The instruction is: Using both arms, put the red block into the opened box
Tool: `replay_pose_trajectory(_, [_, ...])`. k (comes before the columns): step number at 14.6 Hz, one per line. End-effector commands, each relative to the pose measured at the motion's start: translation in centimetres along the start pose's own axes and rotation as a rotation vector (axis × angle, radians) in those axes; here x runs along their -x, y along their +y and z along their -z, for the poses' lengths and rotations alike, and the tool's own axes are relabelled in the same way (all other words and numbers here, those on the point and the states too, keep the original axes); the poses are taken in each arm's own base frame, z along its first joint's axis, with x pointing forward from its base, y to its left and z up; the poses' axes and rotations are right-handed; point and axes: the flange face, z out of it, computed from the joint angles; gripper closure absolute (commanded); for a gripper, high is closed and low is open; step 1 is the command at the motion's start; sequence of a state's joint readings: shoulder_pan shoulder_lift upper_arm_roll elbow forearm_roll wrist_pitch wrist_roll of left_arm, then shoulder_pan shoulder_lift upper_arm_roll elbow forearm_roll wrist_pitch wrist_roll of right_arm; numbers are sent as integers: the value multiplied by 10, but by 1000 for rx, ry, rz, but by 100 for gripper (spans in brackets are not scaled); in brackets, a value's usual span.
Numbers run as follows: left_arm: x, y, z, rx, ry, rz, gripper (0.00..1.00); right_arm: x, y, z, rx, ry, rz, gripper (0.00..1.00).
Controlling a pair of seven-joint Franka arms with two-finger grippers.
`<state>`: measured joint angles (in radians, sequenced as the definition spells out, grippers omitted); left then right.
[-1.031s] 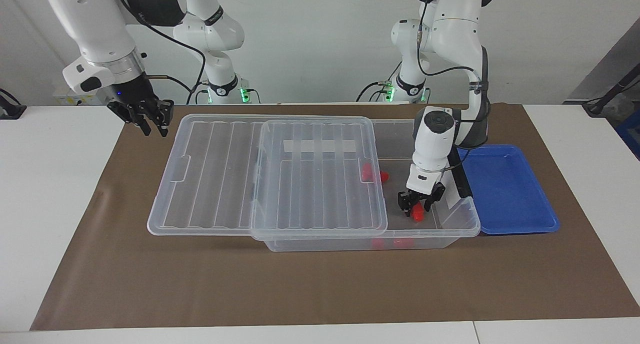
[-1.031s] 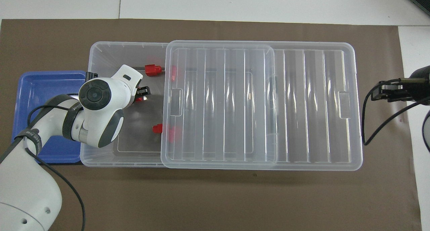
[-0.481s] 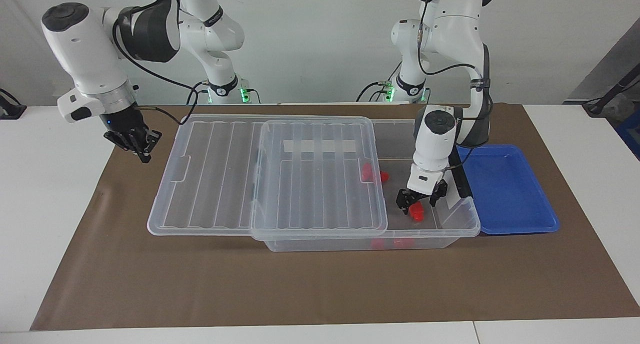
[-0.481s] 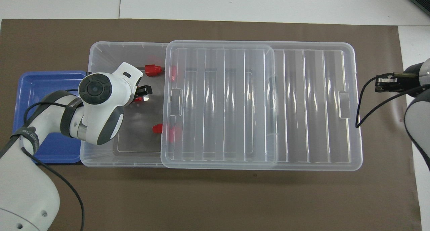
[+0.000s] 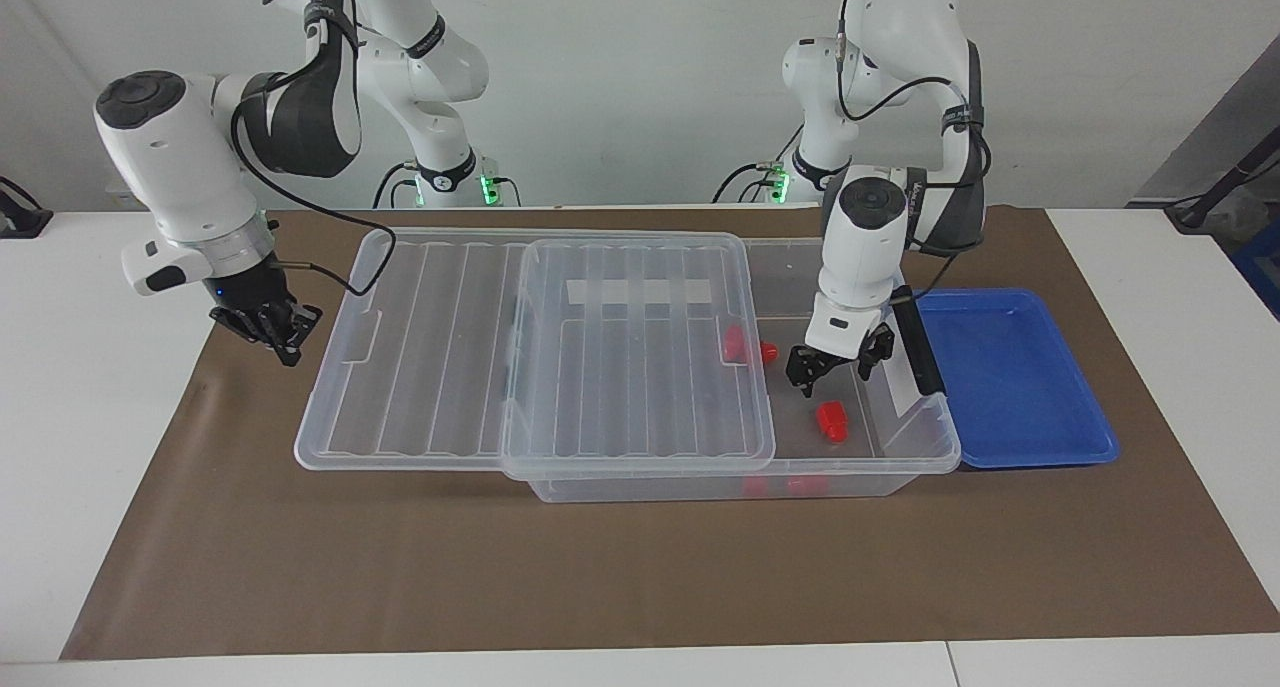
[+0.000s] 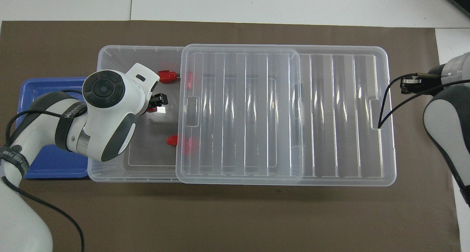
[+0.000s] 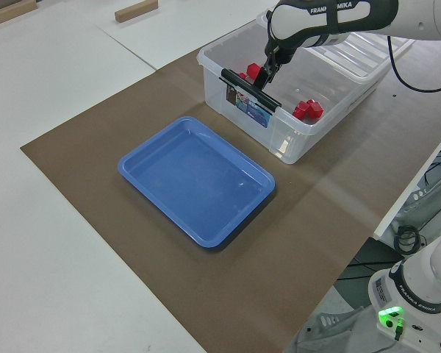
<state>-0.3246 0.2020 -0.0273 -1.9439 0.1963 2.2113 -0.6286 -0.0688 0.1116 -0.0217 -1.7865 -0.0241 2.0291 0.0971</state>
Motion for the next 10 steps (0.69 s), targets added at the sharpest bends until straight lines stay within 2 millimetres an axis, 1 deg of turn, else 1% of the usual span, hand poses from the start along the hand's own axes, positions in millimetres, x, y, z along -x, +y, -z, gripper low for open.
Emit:
replay_pose_trajectory(1, [2,2,28,-46,-13,5,0,-5,1,-14,-9,9,-23,100])
replay_pose_trajectory(3, [3,-9,52,-61,-22,10,0,-8,2,-26,-7,-3,-15,100])
replay_pose_trajectory(5, [-1,-27,83,-77,-44,-20,0,-9,-2,-30,-7,6,-8,100])
replay_pose_trajectory(7, [-16,-51,112,-74,-94,-75,0,-9,-9,-31,-7,5,2,100])
replay_pose_trajectory(8, [-28,-73,126,-52,-109,-86,0,-9,-11,-30,-8,7,5,100])
replay_pose_trajectory(9, [-40,-98,134,-38,-121,-109,0,-9,-12,-30,-8,7,10,100])
replay_pose_trajectory(10, [-50,-126,137,-23,-128,-141,0,-8,-13,-30,-9,5,11,100])
